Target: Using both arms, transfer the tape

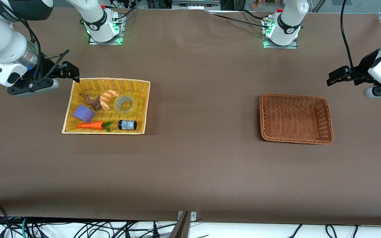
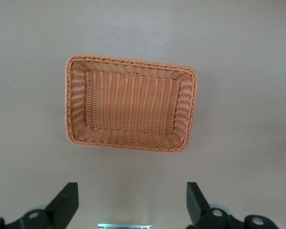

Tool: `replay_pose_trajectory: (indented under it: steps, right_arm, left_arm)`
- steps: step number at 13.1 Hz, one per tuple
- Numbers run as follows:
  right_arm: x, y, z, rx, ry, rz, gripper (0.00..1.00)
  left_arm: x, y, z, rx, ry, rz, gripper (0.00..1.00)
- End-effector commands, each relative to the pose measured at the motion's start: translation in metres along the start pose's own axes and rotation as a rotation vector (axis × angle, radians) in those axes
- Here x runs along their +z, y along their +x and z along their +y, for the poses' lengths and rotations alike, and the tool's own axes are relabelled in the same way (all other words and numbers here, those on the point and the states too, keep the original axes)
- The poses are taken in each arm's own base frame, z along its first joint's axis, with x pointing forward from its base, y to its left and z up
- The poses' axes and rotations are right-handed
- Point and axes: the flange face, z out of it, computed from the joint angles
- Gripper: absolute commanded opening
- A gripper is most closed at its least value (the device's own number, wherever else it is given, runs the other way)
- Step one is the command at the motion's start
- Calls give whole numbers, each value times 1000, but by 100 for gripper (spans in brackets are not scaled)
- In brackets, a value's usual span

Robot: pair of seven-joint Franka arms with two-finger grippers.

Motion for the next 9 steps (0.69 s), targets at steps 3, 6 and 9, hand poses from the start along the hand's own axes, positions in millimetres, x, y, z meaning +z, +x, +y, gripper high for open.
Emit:
replay_pose_trajectory:
  steps: [3, 6, 9]
  right_arm:
    - [-7, -3, -2, -5, 13, -18, 100]
    - [-7, -1, -2, -5, 17, -11, 100]
    - [-7, -3, -3, -5, 16, -17, 100]
  left_arm:
    - [-5, 4, 2, 17, -27, 9, 100]
    - [-5, 4, 3, 18, -27, 9, 100]
    - [-4, 4, 3, 18, -26, 7, 100]
